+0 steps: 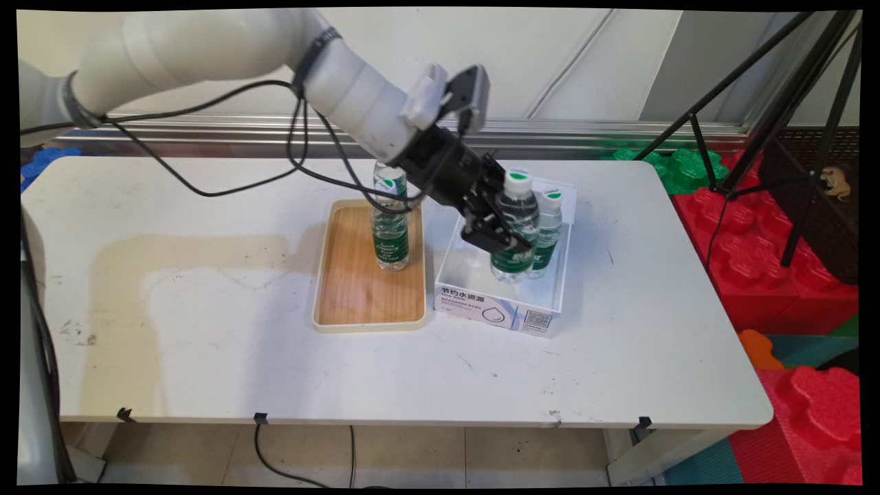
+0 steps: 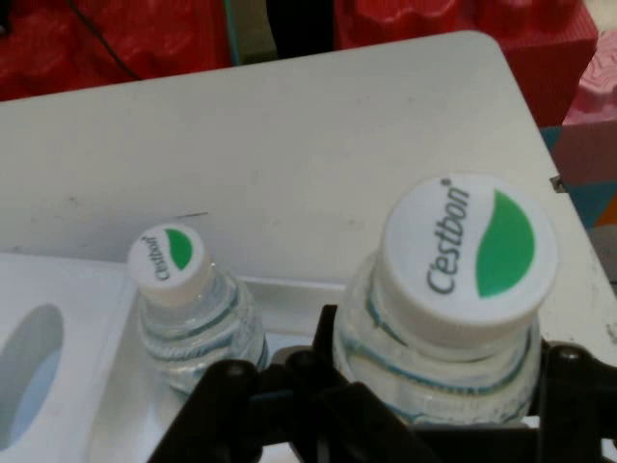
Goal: Place the picked object on the tray
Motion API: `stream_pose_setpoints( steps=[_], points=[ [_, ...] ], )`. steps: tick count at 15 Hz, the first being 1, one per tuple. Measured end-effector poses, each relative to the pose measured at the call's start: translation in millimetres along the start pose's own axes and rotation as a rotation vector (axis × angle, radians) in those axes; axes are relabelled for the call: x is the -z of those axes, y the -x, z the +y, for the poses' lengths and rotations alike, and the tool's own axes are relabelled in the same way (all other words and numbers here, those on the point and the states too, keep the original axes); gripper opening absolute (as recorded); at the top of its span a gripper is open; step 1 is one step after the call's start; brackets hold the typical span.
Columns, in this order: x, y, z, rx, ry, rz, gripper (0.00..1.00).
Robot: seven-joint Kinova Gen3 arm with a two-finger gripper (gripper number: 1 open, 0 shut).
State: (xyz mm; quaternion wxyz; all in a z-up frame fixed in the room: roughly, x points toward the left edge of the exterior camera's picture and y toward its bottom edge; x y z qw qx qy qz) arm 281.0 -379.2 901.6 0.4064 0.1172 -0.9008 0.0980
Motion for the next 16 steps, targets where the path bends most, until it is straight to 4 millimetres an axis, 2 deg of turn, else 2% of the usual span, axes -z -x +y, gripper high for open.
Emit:
stream_pose_setpoints(
  steps=[6,12,16],
  points=[
    [59.5,3.5,9.2,0.015,-0.021,0.036,0.0],
    [122.9,16.9,20.3,0.031,-0.026,0.045,0.0],
    [153.3,28.5,26.2,0.041,-0.029,0.032,0.0]
  ],
)
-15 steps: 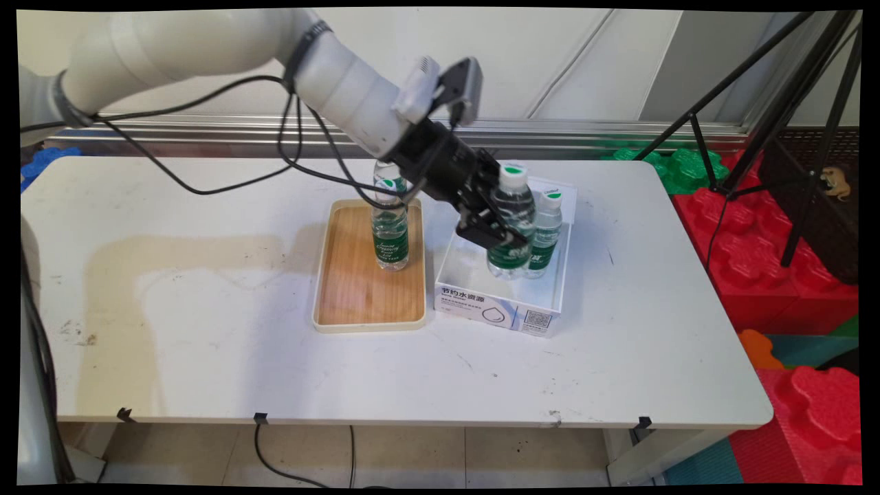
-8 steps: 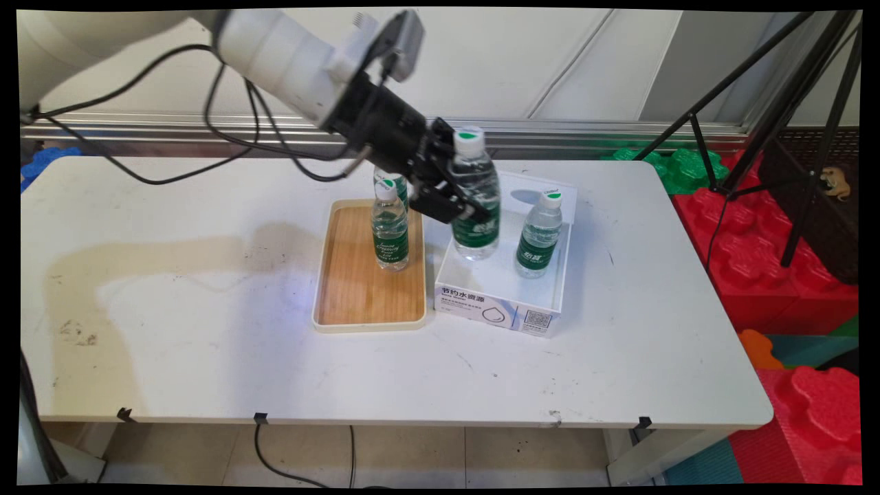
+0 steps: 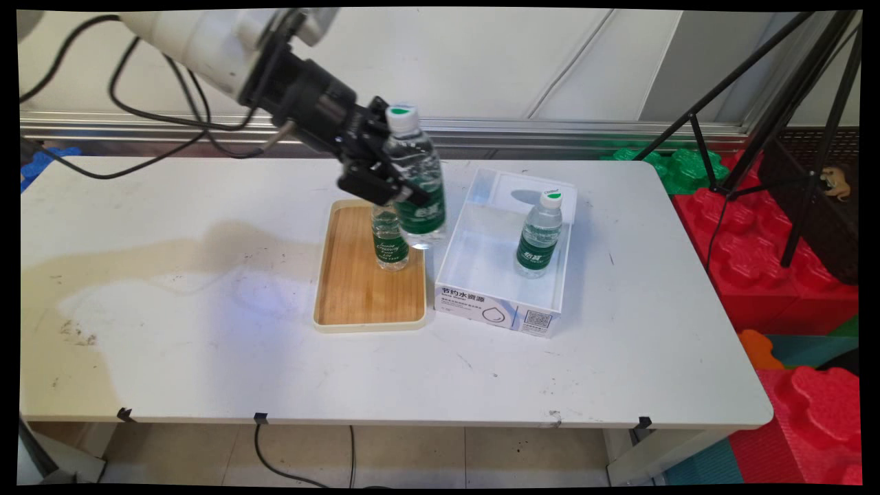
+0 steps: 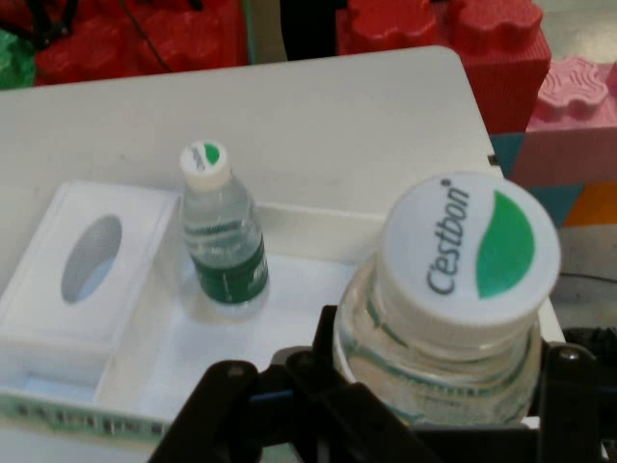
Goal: Place the picked object on the tray
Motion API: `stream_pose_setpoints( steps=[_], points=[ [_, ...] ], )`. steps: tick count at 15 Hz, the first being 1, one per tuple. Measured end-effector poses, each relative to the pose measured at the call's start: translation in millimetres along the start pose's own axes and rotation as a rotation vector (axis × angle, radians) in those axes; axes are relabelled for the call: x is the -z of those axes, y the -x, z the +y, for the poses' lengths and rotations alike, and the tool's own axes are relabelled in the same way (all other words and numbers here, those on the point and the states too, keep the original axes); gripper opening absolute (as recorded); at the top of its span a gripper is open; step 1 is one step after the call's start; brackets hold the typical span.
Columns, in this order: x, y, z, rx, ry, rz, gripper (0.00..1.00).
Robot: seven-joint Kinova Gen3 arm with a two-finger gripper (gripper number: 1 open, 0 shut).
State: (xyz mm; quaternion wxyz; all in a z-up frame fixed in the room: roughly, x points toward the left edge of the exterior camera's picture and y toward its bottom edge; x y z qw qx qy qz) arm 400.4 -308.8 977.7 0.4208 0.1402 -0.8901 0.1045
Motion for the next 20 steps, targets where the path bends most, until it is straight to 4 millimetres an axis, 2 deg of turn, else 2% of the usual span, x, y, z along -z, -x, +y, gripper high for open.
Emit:
stream_pose_setpoints(
  steps=[4,9,13,16,20],
  points=[
    [31.7,18.5,2.2,0.017,-0.013,-0.033,0.0],
    [54.3,42.6,2.7,0.038,-0.026,-0.067,0.0],
    [50.9,62.7,1.6,0.057,-0.038,-0.088,0.0],
    [37.3,82.8,2.5,0.075,-0.042,-0.11,0.0],
    [18.6,100.0,4.7,0.079,-0.039,-0.131,0.0]
  ],
)
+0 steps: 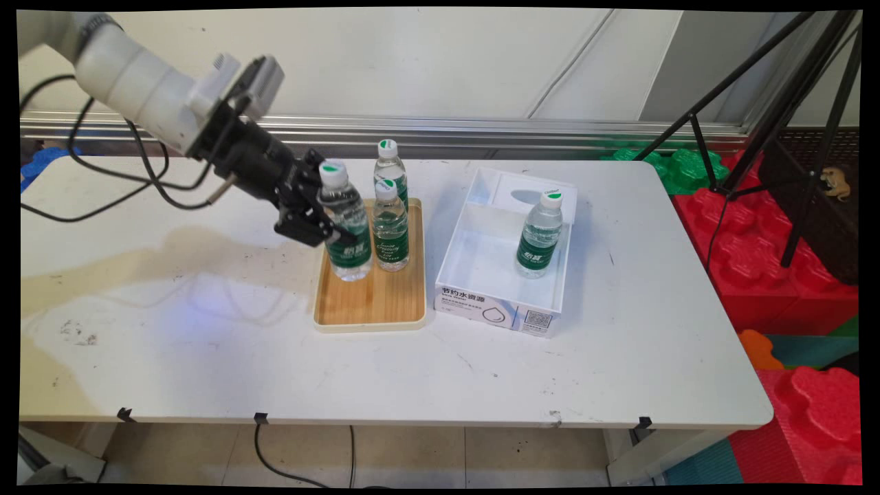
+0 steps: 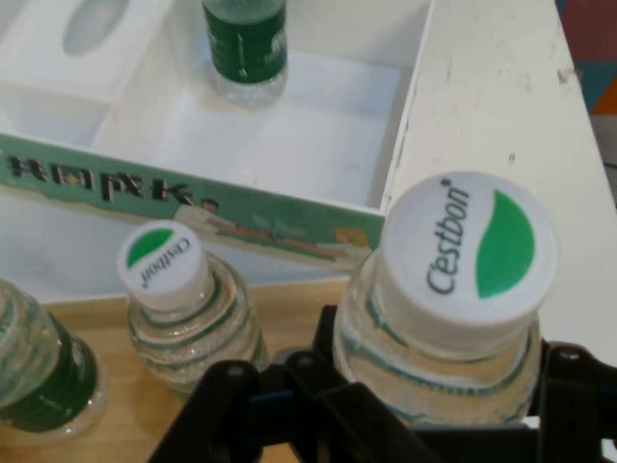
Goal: Place the picked object on the tray
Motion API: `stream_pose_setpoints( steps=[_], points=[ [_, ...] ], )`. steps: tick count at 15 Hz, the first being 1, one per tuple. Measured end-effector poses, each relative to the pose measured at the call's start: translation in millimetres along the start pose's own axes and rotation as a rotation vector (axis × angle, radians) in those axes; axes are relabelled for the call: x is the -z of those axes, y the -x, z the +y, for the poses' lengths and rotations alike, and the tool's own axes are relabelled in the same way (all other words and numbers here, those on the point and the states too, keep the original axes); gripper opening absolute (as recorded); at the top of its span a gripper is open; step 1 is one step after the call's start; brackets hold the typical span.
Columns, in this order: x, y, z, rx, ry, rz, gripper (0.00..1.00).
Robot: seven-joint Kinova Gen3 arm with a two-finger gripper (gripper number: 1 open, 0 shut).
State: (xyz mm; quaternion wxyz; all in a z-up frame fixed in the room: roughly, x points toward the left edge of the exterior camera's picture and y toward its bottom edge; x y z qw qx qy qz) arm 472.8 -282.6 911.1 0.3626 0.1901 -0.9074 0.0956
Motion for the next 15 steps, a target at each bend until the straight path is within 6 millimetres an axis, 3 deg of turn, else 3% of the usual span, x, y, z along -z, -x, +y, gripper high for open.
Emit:
stream_pose_setpoints(
  steps=[15],
  points=[
    [-80.8,24.8,6.5,0.011,0.004,-0.012,0.0]
  ],
)
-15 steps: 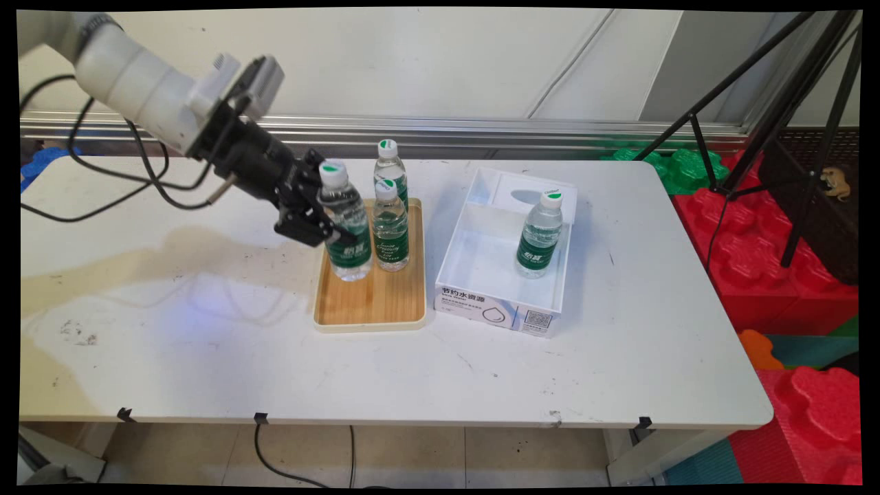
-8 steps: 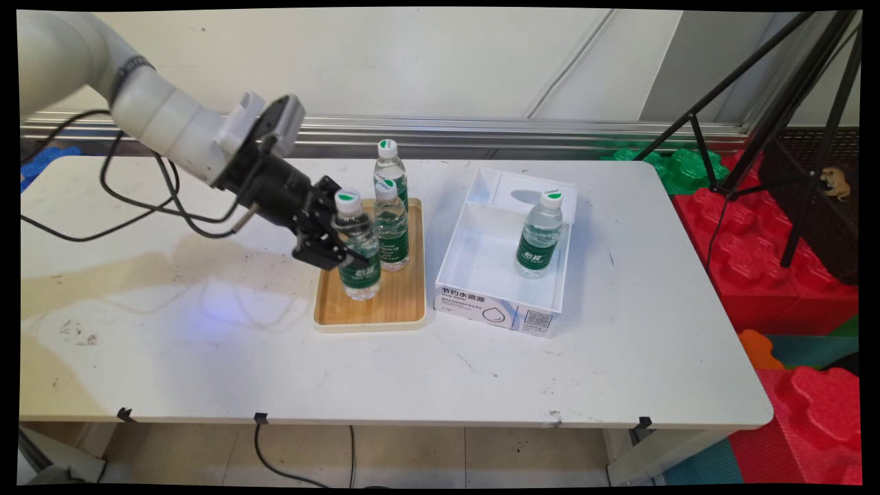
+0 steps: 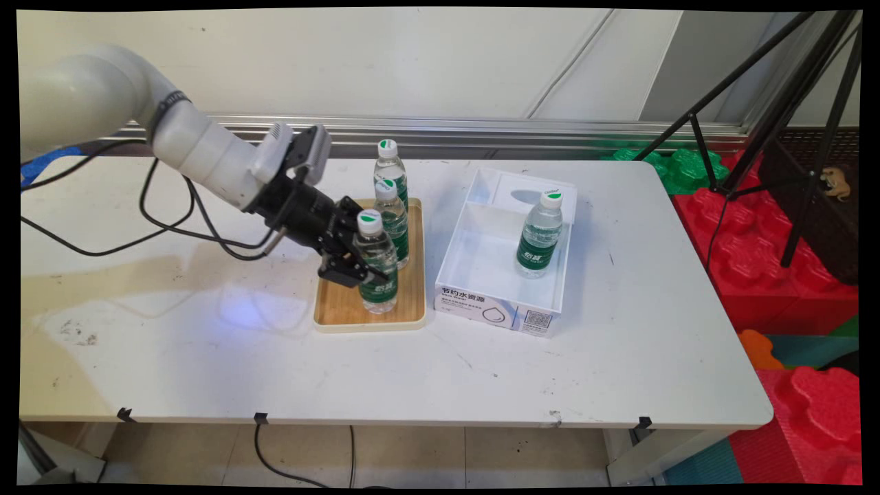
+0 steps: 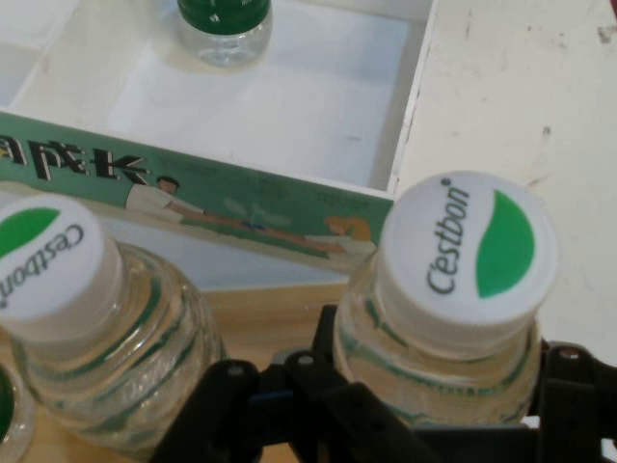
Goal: Place the picked object on the tray
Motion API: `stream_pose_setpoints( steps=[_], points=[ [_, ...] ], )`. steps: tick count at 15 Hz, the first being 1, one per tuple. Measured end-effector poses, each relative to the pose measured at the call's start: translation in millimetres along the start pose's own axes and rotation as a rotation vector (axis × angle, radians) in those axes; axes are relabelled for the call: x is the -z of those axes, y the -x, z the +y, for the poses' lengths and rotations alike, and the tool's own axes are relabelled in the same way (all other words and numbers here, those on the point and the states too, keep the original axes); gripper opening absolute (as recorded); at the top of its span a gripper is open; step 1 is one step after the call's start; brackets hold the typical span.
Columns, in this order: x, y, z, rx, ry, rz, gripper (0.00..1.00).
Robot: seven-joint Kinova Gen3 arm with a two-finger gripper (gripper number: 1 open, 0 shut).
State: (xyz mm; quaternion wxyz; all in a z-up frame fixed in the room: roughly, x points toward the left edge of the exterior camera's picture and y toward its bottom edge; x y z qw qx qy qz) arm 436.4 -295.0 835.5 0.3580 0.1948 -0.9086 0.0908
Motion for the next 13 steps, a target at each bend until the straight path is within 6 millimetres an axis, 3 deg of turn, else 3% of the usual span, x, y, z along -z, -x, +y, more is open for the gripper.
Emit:
stream_pose_setpoints(
  steps=[4,9,10,13],
  points=[
    [-21.5,1.6,-0.6,-0.01,-0.003,0.006,0.0],
    [-33.1,3.7,0.2,-0.017,-0.005,0.01,0.0],
    [-34.9,4.2,0.3,-0.018,-0.006,0.011,1.0],
    [-37.2,4.6,0.7,-0.023,-0.006,0.014,1.0]
  ],
)
